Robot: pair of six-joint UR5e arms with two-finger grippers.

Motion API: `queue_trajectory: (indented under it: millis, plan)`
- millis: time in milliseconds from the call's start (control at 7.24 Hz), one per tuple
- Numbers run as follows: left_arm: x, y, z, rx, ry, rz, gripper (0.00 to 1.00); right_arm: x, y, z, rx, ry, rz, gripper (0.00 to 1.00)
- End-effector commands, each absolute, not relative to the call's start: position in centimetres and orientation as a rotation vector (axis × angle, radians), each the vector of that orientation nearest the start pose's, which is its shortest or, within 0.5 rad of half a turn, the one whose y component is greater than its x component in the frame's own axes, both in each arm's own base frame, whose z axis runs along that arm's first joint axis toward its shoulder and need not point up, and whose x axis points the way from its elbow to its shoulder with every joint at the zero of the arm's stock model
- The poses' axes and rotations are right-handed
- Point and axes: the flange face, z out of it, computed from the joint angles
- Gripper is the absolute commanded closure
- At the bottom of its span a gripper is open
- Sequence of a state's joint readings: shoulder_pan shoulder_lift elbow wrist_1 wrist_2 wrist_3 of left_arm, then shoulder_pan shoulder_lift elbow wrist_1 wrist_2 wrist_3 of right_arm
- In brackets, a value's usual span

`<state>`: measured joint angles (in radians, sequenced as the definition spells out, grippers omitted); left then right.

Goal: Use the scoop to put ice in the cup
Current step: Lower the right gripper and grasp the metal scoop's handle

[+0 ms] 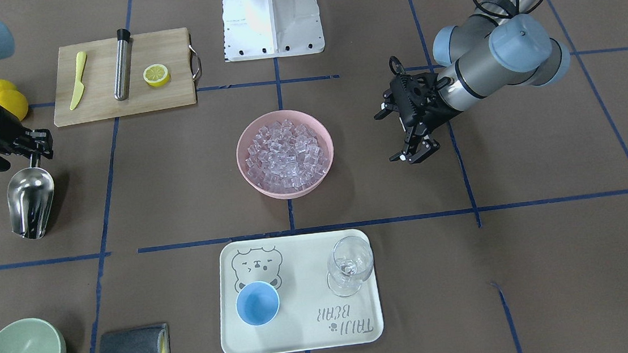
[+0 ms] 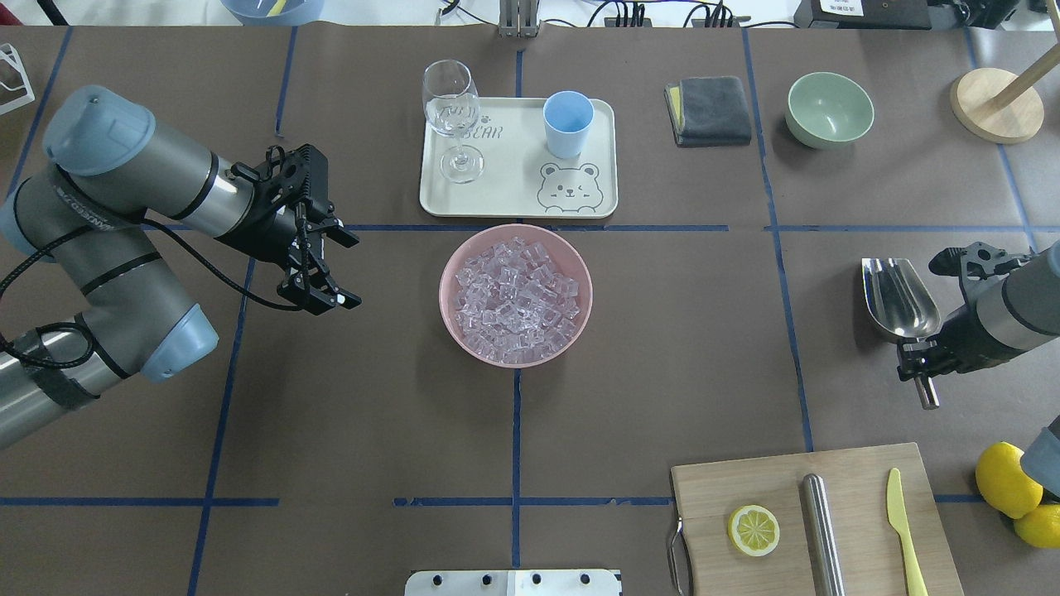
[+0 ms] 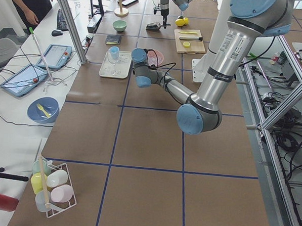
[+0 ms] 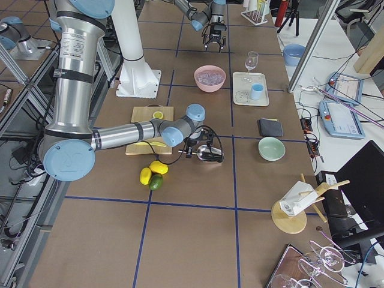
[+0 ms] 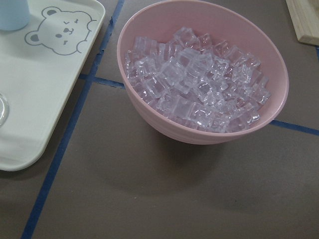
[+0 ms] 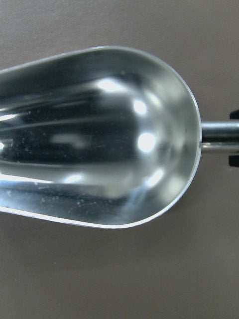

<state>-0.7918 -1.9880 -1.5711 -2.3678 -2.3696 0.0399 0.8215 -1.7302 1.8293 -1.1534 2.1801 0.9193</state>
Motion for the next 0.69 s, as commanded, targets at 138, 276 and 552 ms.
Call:
queue_trajectory:
  millis: [138, 276, 552]
  plan:
    - [39.9, -49.5, 32.1, 0.886, 1.1, 1.15, 0.0, -24.8, -38.3, 54.1, -0.069, -0.8, 0.002, 1.0]
    - [39.8, -49.5, 32.0, 0.889, 1.101, 1.149, 0.0, -22.5, -39.1, 51.0, -0.004, -0.841, 0.015, 1.0]
    - [39.8, -49.4, 31.9, 0.892, 1.101, 1.15, 0.0, -18.6, -41.0, 43.2, 0.202, -0.907, 0.018, 1.0]
